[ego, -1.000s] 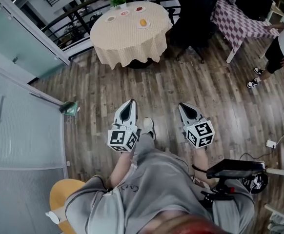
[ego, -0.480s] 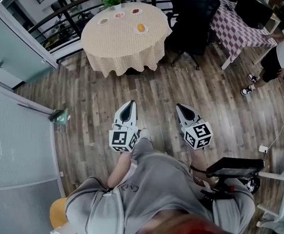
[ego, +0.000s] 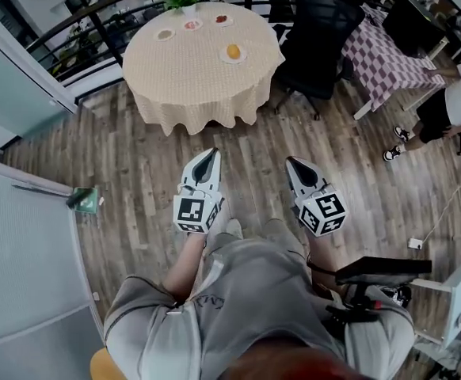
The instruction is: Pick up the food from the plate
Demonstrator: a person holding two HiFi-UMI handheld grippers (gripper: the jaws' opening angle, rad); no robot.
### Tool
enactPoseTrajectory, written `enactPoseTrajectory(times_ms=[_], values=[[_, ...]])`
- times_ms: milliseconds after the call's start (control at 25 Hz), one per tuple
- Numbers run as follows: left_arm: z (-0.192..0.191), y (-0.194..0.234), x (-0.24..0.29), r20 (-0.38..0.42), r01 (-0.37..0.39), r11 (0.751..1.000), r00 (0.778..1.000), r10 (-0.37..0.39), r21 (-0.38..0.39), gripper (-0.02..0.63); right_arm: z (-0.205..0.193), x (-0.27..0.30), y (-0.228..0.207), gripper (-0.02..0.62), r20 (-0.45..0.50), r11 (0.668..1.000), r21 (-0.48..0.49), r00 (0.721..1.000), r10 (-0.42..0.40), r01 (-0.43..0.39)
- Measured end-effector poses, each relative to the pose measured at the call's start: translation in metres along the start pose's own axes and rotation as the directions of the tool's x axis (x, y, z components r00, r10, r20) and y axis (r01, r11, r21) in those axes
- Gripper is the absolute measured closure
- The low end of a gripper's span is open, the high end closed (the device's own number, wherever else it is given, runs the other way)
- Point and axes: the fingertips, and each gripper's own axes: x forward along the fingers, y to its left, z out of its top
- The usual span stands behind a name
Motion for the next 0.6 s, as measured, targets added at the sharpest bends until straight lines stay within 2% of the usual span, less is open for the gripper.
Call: enactPoseTrajectory(times_ms=[160, 320, 600], values=[[-0.011, 0.014, 0.008, -0.009, 0.011, 0.999, 1.000, -0.012, -0.051, 0.595, -0.010, 0.018, 0.002, 0.580, -0.041, 1.000, 0.015, 0.999, -0.021, 0.022], [-0.033, 0.023, 0.015, -0.054, 0.007, 0.994, 0.998, -0.013, -0.108, 0.596, -0.018, 0.038, -0.007, 0.580, -0.086, 0.999, 0.031, 0.996, -0.031, 0.033], [-0.044, 0.067, 0.039, -0.070, -0.077, 0.988, 0.995, 0.068, -0.135, 0.596, 0.000, 0.115, -0.019, 0.580, -0.087, 0.998, -0.001, 0.994, 0.064, -0.064]])
